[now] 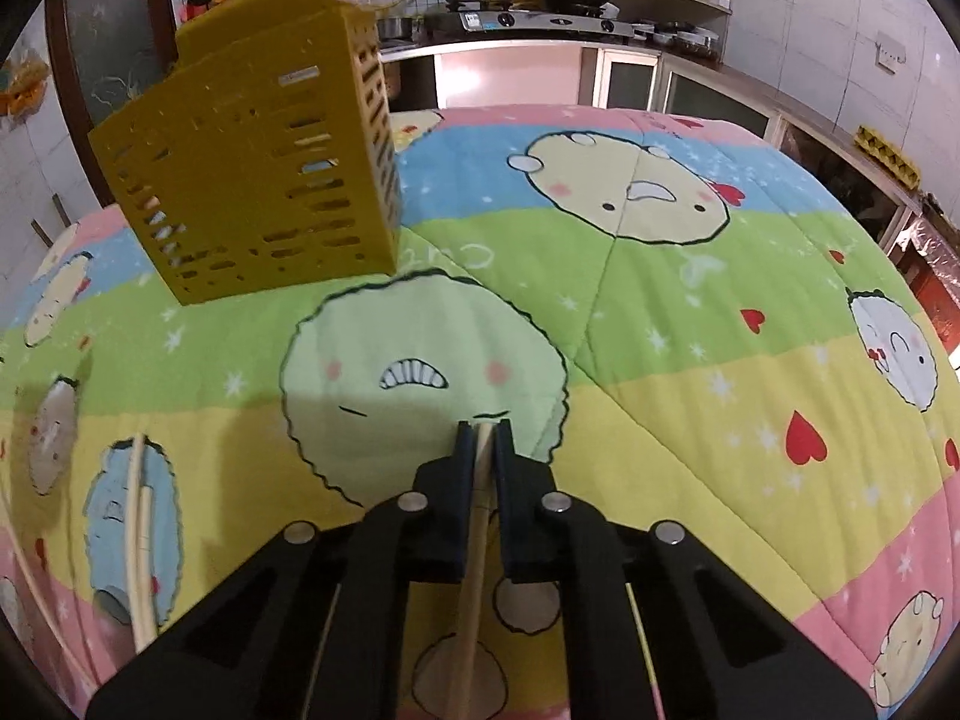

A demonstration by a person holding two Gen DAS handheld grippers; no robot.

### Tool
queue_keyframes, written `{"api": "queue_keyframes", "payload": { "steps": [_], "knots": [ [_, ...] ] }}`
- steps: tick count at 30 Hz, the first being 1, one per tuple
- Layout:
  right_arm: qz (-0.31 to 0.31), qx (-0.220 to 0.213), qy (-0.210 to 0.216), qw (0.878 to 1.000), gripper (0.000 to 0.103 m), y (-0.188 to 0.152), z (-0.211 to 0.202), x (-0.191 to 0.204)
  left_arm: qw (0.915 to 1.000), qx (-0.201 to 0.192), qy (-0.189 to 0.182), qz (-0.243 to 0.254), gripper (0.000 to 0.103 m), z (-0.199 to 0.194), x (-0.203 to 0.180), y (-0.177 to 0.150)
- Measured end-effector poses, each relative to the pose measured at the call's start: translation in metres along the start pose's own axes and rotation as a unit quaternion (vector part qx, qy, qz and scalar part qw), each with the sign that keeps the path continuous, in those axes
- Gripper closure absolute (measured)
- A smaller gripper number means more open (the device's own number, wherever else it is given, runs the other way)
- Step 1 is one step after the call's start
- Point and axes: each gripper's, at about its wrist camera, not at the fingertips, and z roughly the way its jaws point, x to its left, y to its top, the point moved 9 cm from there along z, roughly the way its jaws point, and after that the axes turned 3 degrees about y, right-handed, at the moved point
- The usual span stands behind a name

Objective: Organize utensils
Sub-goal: 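Lift the held chopstick with the left tool toward the holder while the right tool carries its chopstick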

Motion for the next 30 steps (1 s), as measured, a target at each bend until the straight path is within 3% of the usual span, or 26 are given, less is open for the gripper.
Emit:
{"api": "queue_keyframes", "payload": {
  "steps": [6, 11, 20, 30],
  "knots": [
    [0.019, -0.045, 0.031, 0.998, 0.097, 0.015, -0.032, 0.000, 0.9998, -0.016, 0.001, 0.007, 0.098, -0.010, -0.004, 0.006],
    [0.018, -0.123, 0.053, 0.991, 0.097, 0.038, -0.081, 0.004, 0.9989, -0.045, 0.001, 0.014, 0.099, -0.028, -0.011, 0.020],
    [0.008, -0.258, 0.066, 0.964, 0.097, 0.081, -0.151, 0.011, 0.9931, -0.114, -0.006, 0.027, 0.099, -0.059, -0.026, 0.054],
    [0.006, -0.344, 0.086, 0.935, 0.097, 0.159, -0.188, 0.027, 0.9844, -0.172, -0.024, 0.028, 0.099, -0.079, -0.037, 0.117]
  ]
}}
